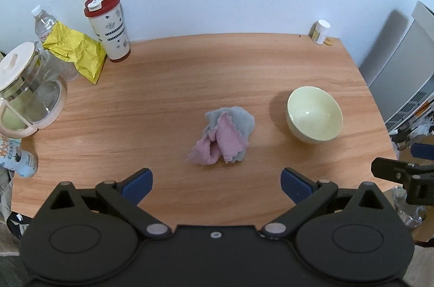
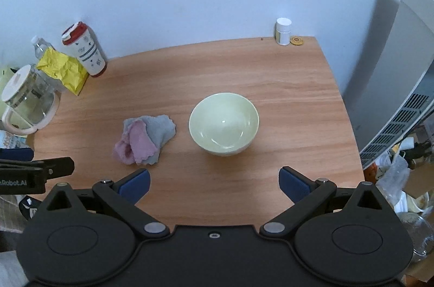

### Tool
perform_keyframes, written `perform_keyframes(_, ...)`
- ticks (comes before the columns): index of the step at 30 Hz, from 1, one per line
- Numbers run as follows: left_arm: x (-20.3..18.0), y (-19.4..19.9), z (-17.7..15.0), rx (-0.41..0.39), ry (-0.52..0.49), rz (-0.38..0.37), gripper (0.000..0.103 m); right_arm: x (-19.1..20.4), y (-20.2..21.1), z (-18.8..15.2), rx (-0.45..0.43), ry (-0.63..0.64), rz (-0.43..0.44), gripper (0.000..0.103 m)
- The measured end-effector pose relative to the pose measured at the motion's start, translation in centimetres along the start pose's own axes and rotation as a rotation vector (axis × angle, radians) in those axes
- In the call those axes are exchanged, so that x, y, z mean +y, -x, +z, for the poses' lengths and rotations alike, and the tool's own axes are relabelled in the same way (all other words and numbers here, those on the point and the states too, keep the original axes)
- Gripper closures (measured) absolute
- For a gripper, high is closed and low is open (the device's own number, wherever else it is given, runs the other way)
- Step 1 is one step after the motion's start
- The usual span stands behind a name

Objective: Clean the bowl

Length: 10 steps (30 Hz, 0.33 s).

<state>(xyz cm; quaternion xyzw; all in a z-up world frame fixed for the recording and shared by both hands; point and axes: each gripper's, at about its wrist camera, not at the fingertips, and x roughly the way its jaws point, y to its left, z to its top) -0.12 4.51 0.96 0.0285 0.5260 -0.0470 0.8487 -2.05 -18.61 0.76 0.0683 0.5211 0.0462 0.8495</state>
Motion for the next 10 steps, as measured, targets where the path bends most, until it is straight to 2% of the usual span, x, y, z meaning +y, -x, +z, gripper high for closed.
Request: perform_keyframes(10,-0.18,0.22,-0.13,-0.014,-0.015,0.006,0.000,0.13,-0.34,-0.07,0.022,-0.018,-0.003,0.000)
